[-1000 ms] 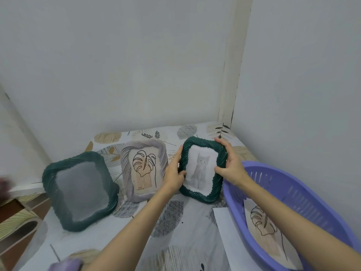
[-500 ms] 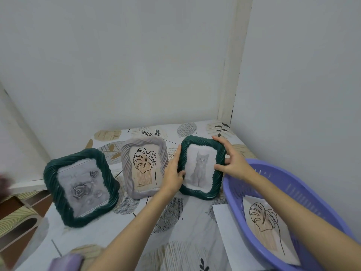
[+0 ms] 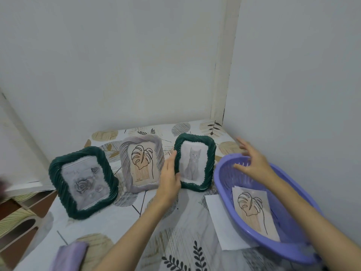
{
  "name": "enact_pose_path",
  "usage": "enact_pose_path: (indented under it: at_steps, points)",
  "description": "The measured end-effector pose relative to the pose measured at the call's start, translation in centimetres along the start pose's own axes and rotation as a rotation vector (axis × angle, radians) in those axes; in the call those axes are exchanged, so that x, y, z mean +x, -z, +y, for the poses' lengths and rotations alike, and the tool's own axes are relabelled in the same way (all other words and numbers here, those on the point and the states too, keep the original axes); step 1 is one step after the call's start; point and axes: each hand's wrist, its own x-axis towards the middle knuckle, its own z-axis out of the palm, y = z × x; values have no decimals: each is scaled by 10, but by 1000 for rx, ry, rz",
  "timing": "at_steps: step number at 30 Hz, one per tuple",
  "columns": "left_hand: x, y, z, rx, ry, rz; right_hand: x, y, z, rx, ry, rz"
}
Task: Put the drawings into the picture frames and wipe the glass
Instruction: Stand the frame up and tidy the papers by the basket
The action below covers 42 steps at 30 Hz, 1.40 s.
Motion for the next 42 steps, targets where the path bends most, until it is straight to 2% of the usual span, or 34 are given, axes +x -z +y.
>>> enact_pose_path:
  at_steps: [2,6,9,11,16,22,25,31,34,38,42]
  points:
    - [-23,-10,8,-15,11,-73,-24,20,16,-168,-52,35]
    - [-62,-42,30,139,140,-328,-67,50,45,-426,-272,61]
    - [-81,-58,47,245,311,-426,-90,64,59,-389,-426,-30]
    - [-92,-63,61,334,352,-439,-98,69,62,-315,-407,-75]
    - [-105,-72,84,287,442,-397,-103,84,44,-38,-418,34]
    - [-102,-85,101,247,517,-383,-98,129,43,36,-461,241]
    - [-98,-92,107,164,550,-381,-97,144,47,27,-451,282]
    - [-98,-96,104,1,523,-349,-103,140,55,38,-461,234]
    - [-101,-75,95,-129,567,-220,-106,127,58,43,-456,187]
    - [-103,-32,80,-136,504,-41,-109,104,54,42,-443,129]
    - [-101,1,68,-136,487,57,-113,88,54,44,-433,80]
